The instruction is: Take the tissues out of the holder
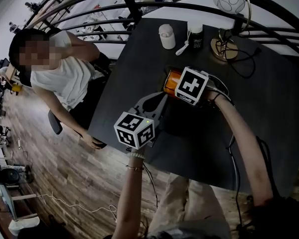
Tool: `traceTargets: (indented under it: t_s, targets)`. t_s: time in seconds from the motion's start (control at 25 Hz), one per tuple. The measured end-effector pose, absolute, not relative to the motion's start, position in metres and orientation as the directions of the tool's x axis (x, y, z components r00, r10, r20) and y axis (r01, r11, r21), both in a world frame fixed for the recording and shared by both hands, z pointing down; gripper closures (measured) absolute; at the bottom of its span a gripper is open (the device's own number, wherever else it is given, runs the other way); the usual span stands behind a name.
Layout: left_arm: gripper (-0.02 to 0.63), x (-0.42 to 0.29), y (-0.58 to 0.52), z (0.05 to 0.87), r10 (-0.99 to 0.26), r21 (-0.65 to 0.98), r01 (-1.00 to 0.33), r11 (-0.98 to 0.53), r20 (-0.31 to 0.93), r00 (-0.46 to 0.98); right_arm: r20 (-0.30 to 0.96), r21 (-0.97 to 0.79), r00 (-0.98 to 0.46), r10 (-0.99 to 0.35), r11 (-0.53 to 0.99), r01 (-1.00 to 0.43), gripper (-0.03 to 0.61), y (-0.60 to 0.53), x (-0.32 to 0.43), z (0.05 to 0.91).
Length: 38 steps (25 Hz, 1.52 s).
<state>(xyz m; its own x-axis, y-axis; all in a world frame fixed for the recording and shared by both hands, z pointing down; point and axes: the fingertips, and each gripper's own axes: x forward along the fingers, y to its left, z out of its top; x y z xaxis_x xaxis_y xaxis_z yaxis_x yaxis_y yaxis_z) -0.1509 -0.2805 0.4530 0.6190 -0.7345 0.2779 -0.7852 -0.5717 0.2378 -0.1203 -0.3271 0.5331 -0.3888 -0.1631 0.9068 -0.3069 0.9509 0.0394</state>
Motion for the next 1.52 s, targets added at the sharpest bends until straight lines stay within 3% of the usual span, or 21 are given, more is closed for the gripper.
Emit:
traceTargets:
  t_s: [0.08,0.16,1.52]
  targets:
    - [0.606,-0.152,-0.280,0.454,-0.736,0.242,-0.787,-0.568,0.278,0.617,0.909,0.053,-0.383,-0.164,0.957,-0.284,0.538,-0.326,-0.123,0.534]
    - [0.606,-0.153,-0.278,0.455,-0.737,0.246,-0.788,-0.565,0.278,0.616,0.907,0.048,-0.390,-0.159,0.959,-0.280,0.561,-0.324,-0.124,0.535]
    - [0.606,-0.158,-0.261,0.382,-0.745,0.165,-0.763,-0.625,0.167,0.646,0.708,0.136,-0.612,-0.352,0.919,-0.371,0.565,-0.310,-0.105,0.403]
